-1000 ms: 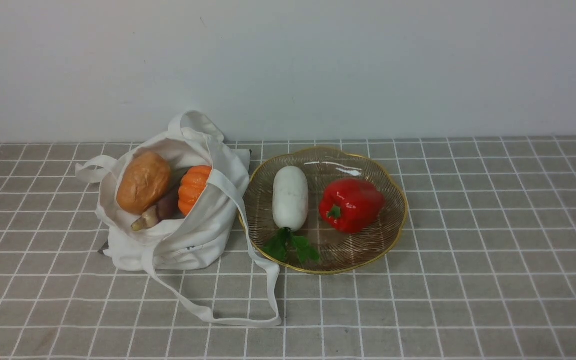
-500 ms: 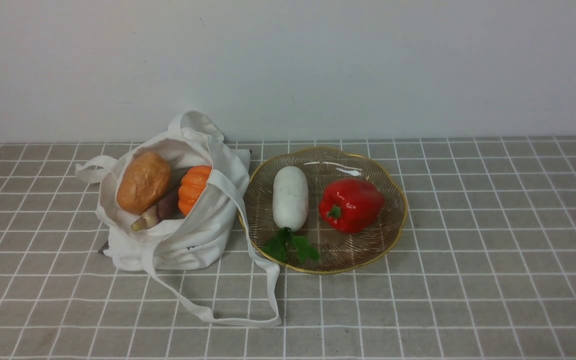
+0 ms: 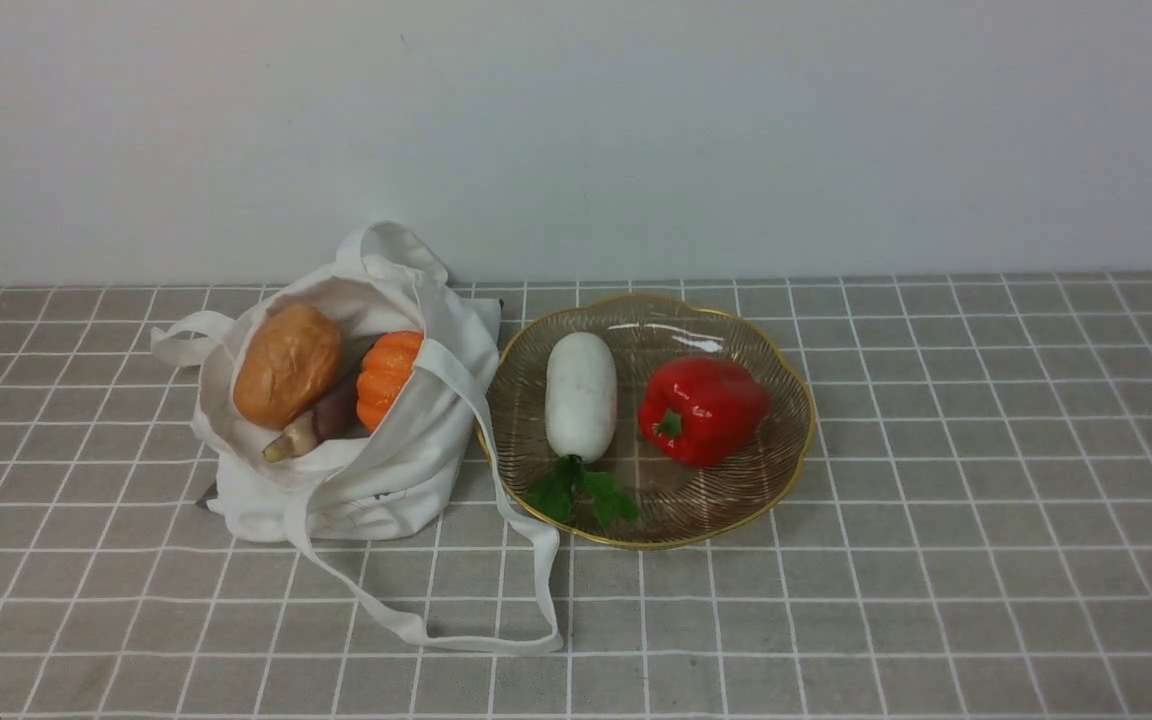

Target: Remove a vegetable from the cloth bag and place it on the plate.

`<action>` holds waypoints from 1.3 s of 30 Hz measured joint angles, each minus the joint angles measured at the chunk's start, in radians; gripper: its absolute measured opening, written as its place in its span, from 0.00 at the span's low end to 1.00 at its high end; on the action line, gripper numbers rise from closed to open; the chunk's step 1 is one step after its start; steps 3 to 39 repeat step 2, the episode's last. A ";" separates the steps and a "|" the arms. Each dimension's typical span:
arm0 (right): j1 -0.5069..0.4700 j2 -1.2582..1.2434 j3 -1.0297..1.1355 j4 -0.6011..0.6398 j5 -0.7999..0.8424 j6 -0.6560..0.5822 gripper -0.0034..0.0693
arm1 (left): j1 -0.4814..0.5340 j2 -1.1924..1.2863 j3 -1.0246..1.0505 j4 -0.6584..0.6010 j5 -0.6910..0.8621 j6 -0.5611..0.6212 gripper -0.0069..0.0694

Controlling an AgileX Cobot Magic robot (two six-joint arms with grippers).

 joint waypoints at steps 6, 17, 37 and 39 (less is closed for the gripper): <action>0.000 0.000 0.000 0.000 0.000 0.000 0.03 | 0.000 0.000 0.000 0.000 0.000 0.000 0.08; 0.000 0.000 0.000 0.000 0.000 0.000 0.03 | 0.000 0.000 0.000 0.000 0.000 0.000 0.08; 0.000 0.000 0.000 0.000 0.000 0.000 0.03 | 0.000 0.000 0.000 0.000 0.000 0.000 0.08; 0.000 0.000 0.000 0.000 0.000 0.000 0.03 | 0.000 0.000 0.000 0.000 0.000 0.000 0.08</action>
